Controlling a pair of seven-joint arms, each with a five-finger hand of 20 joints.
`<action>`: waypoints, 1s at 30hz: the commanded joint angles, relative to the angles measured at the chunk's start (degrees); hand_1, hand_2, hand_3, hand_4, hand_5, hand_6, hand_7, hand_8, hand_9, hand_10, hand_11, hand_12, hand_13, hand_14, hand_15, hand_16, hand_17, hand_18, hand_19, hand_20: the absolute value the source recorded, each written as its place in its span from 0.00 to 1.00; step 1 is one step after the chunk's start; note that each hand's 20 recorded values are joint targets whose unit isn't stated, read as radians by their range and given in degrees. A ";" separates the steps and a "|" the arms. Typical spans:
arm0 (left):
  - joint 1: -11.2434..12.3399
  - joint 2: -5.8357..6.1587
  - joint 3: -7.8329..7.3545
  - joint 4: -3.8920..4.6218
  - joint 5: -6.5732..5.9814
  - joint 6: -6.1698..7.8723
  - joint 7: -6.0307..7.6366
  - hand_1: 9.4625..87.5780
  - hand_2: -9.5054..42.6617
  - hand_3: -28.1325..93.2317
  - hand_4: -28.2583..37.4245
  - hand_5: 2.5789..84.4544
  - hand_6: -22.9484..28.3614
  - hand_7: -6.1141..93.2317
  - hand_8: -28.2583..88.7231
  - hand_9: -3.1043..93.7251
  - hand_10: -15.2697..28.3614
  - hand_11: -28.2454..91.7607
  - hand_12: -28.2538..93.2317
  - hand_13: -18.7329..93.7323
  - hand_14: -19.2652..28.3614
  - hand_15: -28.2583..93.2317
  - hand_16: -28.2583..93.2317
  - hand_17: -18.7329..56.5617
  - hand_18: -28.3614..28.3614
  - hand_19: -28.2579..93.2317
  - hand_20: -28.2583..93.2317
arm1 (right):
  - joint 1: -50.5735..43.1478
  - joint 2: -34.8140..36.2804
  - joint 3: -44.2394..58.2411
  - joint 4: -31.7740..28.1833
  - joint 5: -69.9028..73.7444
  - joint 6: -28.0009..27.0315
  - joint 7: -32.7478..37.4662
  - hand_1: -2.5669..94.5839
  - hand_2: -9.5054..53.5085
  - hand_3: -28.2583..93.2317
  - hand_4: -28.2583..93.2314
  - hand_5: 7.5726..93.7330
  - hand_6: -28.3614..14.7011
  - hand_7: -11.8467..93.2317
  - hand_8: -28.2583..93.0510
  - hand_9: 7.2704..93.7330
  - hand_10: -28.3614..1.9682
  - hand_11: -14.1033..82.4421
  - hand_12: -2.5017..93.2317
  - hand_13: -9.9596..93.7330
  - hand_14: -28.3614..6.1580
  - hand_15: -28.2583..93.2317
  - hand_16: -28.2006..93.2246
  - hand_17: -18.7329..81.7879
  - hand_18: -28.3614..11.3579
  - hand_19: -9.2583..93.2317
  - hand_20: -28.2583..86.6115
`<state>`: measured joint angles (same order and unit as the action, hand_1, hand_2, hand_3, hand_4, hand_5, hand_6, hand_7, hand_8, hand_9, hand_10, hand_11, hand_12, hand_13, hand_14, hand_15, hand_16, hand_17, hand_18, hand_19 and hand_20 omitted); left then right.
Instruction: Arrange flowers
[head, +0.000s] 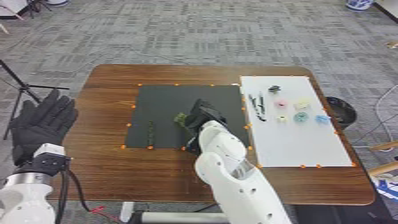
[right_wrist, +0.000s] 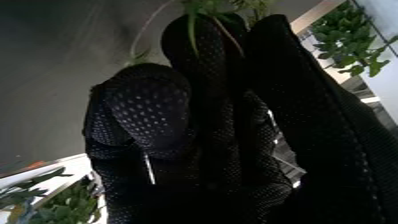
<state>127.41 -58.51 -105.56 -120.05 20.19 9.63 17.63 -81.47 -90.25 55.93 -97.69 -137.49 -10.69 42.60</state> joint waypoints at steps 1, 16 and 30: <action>-0.31 0.76 0.60 0.08 0.12 -0.02 -0.76 0.19 0.51 0.77 0.00 0.46 0.62 0.12 0.17 0.38 0.70 0.37 0.29 0.39 0.67 0.38 0.19 0.16 0.70 0.51 0.27 | -1.54 -1.72 -0.83 0.70 -2.06 -0.24 0.22 0.58 0.00 0.78 0.10 0.78 0.60 0.51 0.37 0.94 0.62 0.43 0.43 0.94 0.71 0.66 0.56 0.62 0.07 0.92 0.50; -1.70 1.26 1.96 0.69 -0.02 -0.88 -1.33 0.19 0.51 0.77 0.00 0.46 0.62 0.13 0.17 0.38 0.69 0.37 0.29 0.39 0.67 0.38 0.19 0.16 0.70 0.51 0.27 | -3.57 -3.26 -1.85 0.61 -3.07 -0.42 -1.41 0.57 0.00 0.79 0.10 0.79 0.60 0.49 0.37 0.94 0.61 0.44 0.41 0.95 0.72 0.65 0.57 0.62 0.06 0.93 0.50; -2.69 1.57 2.19 1.46 -0.74 -1.14 -1.51 0.19 0.51 0.77 0.00 0.45 0.60 0.13 0.17 0.38 0.67 0.37 0.29 0.39 0.66 0.38 0.18 0.16 0.69 0.51 0.27 | -3.63 -2.75 -1.12 1.28 -3.83 0.78 -1.51 0.49 0.00 0.81 0.08 0.82 0.54 0.34 0.36 0.94 0.50 0.41 0.34 0.94 0.70 0.64 0.57 0.60 0.04 0.92 0.50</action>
<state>124.55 -57.51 -103.25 -118.76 19.93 9.40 16.39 -84.84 -93.24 54.92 -96.29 -140.78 -10.97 41.22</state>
